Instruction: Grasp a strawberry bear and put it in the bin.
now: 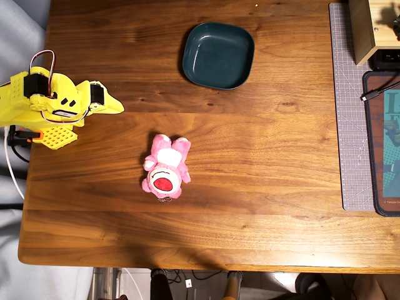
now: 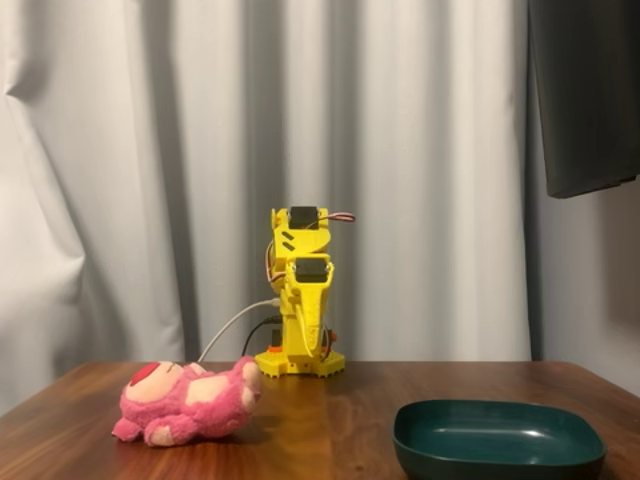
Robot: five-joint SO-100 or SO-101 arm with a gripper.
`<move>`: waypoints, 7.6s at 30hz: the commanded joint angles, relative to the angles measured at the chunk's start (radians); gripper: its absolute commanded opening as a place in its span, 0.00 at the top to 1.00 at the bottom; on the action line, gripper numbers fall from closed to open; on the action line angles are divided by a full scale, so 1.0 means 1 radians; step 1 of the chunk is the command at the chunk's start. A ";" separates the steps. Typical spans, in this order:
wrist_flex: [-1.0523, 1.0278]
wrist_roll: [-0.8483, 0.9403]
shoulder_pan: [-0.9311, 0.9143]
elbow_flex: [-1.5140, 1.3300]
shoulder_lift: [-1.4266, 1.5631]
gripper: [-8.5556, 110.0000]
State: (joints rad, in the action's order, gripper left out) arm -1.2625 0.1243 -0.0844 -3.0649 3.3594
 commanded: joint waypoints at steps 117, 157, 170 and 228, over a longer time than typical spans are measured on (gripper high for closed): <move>-0.230 -0.006 0.288 1.292 -1.345 0.67; 0.055 -0.006 0.390 1.206 -1.759 0.54; 0.051 -0.005 0.410 1.244 -1.856 0.54; 0.044 -0.006 0.379 1.223 -1.844 0.93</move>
State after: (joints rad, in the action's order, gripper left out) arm -1.1658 0.1273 0.3605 -1.8761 1.4174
